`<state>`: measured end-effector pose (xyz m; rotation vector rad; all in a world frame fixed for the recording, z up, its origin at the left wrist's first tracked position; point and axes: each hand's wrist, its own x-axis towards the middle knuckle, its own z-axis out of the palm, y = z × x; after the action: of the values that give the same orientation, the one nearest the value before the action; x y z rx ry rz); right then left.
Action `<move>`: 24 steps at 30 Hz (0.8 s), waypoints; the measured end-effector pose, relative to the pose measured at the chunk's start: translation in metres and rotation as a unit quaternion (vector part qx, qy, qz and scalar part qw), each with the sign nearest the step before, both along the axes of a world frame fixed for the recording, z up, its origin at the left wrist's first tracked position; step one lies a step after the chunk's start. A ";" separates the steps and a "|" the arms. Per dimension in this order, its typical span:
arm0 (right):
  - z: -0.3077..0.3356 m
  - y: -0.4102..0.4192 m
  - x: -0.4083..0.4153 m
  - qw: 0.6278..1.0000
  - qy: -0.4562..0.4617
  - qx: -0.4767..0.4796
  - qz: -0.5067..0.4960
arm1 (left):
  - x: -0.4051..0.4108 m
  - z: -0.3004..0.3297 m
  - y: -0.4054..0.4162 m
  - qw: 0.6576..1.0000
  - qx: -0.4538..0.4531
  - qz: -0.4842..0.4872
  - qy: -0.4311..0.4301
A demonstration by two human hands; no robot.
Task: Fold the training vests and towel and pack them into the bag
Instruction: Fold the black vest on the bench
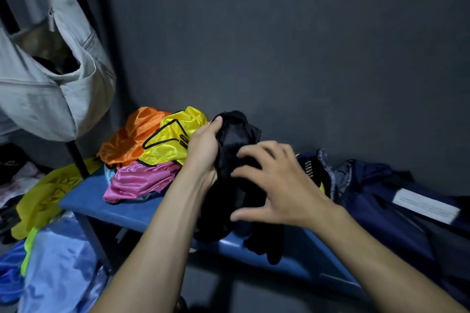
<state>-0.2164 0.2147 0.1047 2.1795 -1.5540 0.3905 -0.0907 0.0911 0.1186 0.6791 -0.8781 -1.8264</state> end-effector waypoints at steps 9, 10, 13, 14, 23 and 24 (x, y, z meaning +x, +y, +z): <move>0.058 0.029 0.007 0.974 -0.226 -0.028 0.003 | 0.011 0.098 0.023 0.985 -0.075 -0.123 -0.094; 0.082 0.031 0.006 0.940 -0.340 0.011 0.018 | 0.015 0.102 0.019 0.969 -0.116 -0.168 -0.142; 0.151 0.030 0.002 0.837 -0.543 0.054 0.038 | 0.025 0.113 0.011 0.909 -0.225 -0.239 -0.258; 0.169 0.029 0.001 0.802 -0.595 0.054 0.025 | 0.029 0.116 0.012 0.896 -0.250 -0.242 -0.277; 0.232 0.014 -0.004 0.661 -0.751 0.011 0.010 | 0.056 0.129 0.045 0.819 -0.452 -0.188 -0.299; 0.238 0.014 -0.004 0.662 -0.749 0.001 0.025 | 0.057 0.130 0.047 0.802 -0.477 -0.164 -0.320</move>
<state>-0.2202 0.2283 0.3423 1.6606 -1.9871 2.6596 -0.0335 0.1383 0.2482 0.4672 -2.2670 -1.1206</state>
